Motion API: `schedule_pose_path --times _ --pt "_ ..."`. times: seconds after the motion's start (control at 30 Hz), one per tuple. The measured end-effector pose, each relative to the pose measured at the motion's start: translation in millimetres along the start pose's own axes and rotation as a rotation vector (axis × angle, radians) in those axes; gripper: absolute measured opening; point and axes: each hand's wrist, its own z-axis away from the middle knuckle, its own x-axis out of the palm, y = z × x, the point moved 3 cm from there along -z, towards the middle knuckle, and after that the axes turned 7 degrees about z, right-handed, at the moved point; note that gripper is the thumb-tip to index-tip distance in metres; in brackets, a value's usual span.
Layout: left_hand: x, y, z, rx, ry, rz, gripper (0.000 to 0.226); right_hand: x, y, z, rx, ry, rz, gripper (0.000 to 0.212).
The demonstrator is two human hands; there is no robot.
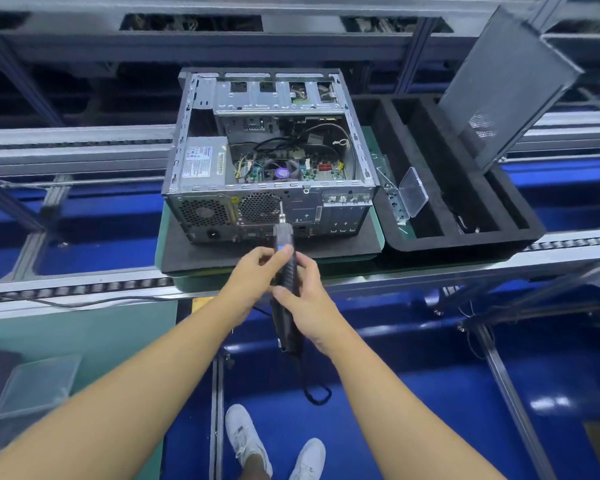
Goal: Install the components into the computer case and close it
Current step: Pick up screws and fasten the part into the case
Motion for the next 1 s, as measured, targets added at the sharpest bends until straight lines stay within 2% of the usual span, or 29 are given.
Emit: schedule_pose_path --times 0.1,0.23,0.33,0.43,0.53,0.7,1.0 --pt "1.1 -1.0 3.5 -0.061 -0.007 0.211 0.030 4.7 -6.6 5.5 -0.039 0.011 0.004 0.073" --pt "-1.6 -2.2 8.6 -0.125 -0.105 0.476 0.038 2.2 -5.9 13.2 0.000 -0.022 -0.316 0.064" --pt "-2.6 -2.6 11.0 -0.167 -0.168 0.678 0.046 -3.1 2.2 22.1 0.120 -0.012 -0.589 0.054" --pt "0.2 -1.1 11.4 -0.150 -0.178 0.806 0.045 4.7 8.2 36.5 0.203 -0.204 -0.607 0.049" --pt "2.6 -2.3 10.9 -0.123 -0.164 0.807 0.045 18.6 7.2 48.1 0.209 -0.341 -0.605 0.047" --pt "4.7 -3.5 10.0 -0.108 -0.129 0.785 0.045 25.5 9.3 49.0 0.169 -0.273 -0.507 0.052" --pt "11.5 -19.0 17.3 -0.114 -0.079 0.776 0.045 30.2 27.4 56.2 0.143 -0.254 -0.540 0.054"
